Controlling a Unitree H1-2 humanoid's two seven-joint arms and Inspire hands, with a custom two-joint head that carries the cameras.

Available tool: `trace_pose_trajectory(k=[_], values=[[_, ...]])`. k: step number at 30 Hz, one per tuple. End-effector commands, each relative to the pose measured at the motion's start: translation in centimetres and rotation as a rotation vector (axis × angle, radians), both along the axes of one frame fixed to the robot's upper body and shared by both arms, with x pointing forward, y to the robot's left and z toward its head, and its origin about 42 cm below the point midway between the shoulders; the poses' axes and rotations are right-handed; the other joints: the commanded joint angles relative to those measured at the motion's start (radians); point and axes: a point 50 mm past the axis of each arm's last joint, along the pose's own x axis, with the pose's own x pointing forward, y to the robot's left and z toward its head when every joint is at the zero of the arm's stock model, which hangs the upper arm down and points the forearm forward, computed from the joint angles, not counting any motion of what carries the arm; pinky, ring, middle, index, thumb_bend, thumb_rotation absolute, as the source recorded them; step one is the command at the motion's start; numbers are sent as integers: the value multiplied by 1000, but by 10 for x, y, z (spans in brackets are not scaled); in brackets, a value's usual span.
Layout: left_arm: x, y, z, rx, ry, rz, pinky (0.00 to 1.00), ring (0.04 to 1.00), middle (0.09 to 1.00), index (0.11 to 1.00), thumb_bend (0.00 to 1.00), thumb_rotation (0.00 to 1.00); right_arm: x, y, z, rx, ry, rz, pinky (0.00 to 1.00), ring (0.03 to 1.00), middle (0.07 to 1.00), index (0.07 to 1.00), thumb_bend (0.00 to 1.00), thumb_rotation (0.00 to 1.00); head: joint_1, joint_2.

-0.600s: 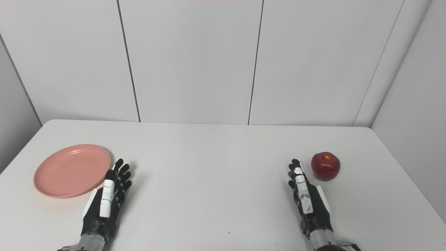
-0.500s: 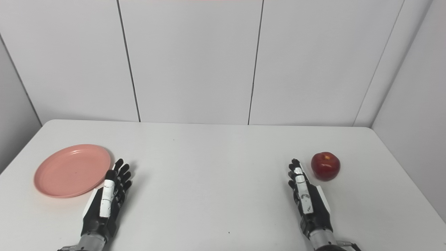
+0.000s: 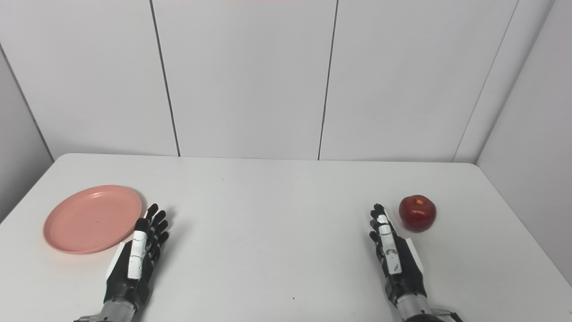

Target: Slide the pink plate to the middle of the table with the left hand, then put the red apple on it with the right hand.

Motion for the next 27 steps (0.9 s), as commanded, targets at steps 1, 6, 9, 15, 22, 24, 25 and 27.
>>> trace_pose_trajectory(k=[1,6,9,15,22,24,25,27], values=[[3,-5,2,2,6,-26,1000,1000,1000,1000,864,1000,6,6,6,3,-17,32,1000,985,971,967,864,1000,0,-3],[3,-4,2,0,8,-25,1000,1000,1000,1000,872,1000,6,6,5,3,-15,32,1000,982,972,969,863,1000,-1,-1],[2,-4,2,1,10,-25,1000,1000,1000,1000,876,1000,6,7,6,0,-16,35,1000,984,975,974,860,1000,-3,1],[2,-4,2,3,7,-26,1000,1000,1000,1000,886,1000,6,7,7,1,-15,38,1000,986,977,974,858,1000,-4,2],[3,-4,3,6,6,-24,1000,1000,1000,1000,880,1000,6,8,7,6,-16,37,1000,978,974,970,859,1000,-4,1],[4,-4,3,5,4,-23,1000,1000,1000,1000,878,1000,7,8,7,6,-15,38,1000,979,975,970,853,1000,-5,0],[4,-4,3,4,4,-22,1000,1000,1000,1000,880,1000,7,8,7,6,-13,39,1000,980,976,970,857,1000,-5,-1],[5,-4,3,3,3,-21,1000,1000,1000,1000,883,1000,8,8,7,5,-11,39,1000,980,976,969,860,1000,-5,-1]])
